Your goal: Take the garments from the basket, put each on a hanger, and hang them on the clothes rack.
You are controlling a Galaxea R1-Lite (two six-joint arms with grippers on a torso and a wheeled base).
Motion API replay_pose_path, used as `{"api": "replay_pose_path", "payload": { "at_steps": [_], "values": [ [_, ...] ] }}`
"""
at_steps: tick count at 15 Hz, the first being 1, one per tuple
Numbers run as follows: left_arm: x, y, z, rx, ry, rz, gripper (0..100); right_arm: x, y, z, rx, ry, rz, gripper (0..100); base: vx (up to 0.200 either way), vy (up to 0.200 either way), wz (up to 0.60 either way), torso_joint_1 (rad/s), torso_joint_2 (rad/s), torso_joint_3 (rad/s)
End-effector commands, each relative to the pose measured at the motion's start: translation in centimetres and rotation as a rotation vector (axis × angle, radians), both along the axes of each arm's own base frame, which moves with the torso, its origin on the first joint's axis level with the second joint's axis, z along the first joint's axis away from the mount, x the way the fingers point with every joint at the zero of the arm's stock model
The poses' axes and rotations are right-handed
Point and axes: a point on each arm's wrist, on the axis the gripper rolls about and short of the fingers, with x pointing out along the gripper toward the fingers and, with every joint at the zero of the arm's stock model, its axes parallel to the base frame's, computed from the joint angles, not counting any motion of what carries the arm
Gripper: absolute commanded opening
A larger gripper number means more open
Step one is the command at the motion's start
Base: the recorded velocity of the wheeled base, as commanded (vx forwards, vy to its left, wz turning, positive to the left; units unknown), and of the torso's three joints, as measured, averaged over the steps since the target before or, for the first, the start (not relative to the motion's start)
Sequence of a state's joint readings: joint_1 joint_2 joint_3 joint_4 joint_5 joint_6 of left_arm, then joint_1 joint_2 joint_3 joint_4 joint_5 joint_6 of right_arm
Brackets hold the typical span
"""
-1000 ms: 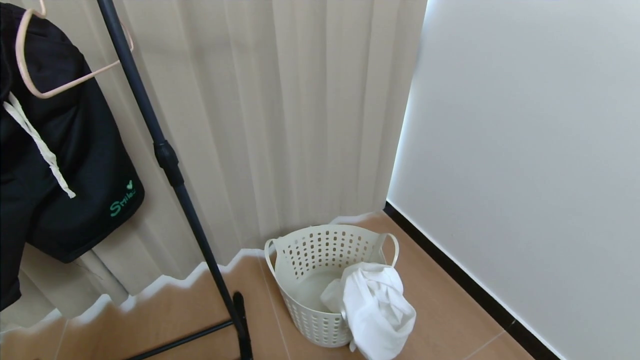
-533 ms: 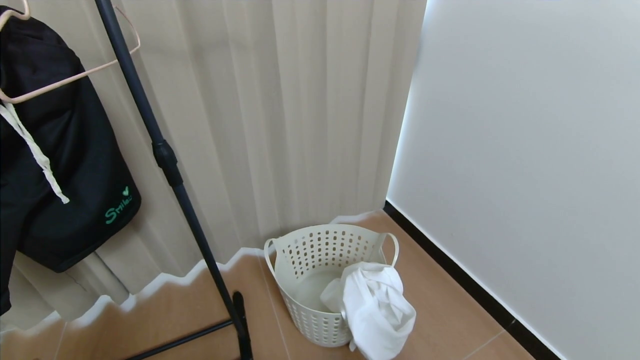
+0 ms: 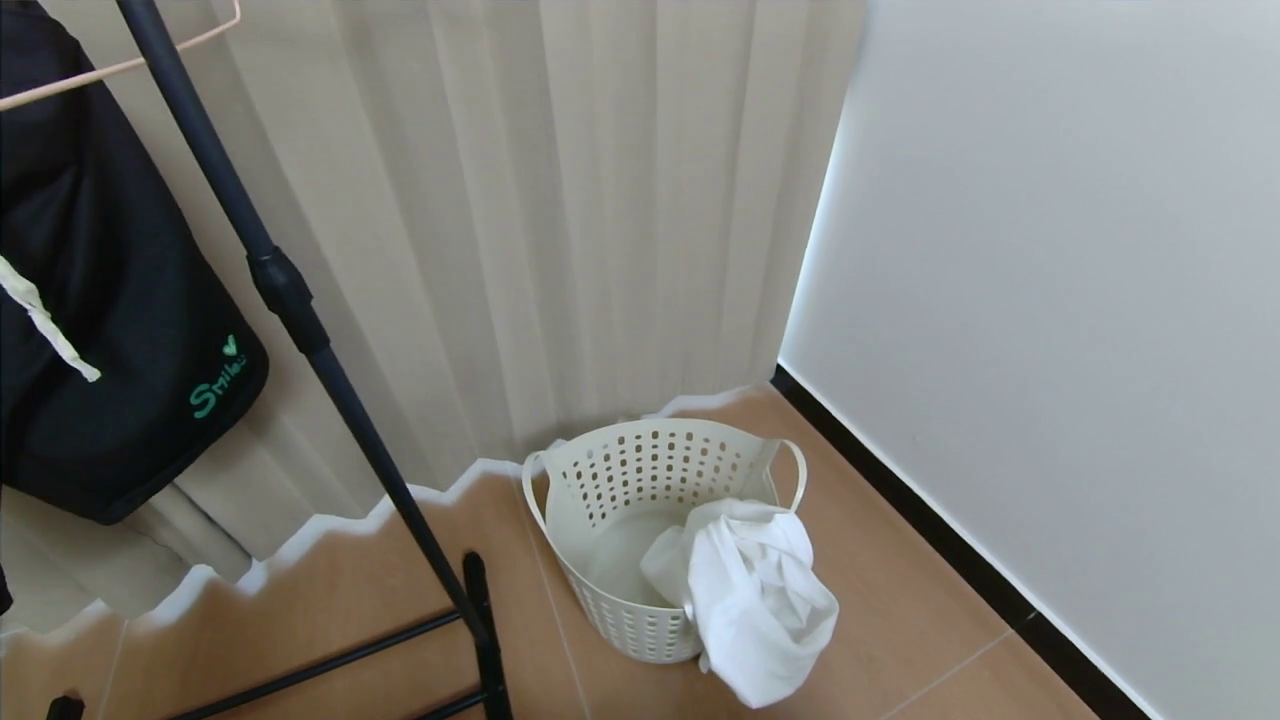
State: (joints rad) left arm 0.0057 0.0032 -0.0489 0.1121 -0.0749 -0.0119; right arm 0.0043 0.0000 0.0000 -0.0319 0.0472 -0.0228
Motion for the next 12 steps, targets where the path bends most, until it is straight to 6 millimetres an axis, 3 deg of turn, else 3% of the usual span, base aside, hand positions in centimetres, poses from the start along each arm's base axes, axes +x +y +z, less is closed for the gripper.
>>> {"api": "replay_pose_path", "payload": {
  "at_steps": [1,12],
  "values": [
    [0.01,0.0,0.01,0.0,0.001,0.0,100,0.01,0.0,0.01,0.0,0.001,0.001,100,0.0,0.0,0.0,0.007,0.0,-0.198],
    [0.01,0.0,0.01,0.0,0.001,0.0,100,0.01,0.0,0.01,0.0,0.001,0.001,100,0.0,0.0,0.0,0.001,0.0,-0.197]
  ]
}}
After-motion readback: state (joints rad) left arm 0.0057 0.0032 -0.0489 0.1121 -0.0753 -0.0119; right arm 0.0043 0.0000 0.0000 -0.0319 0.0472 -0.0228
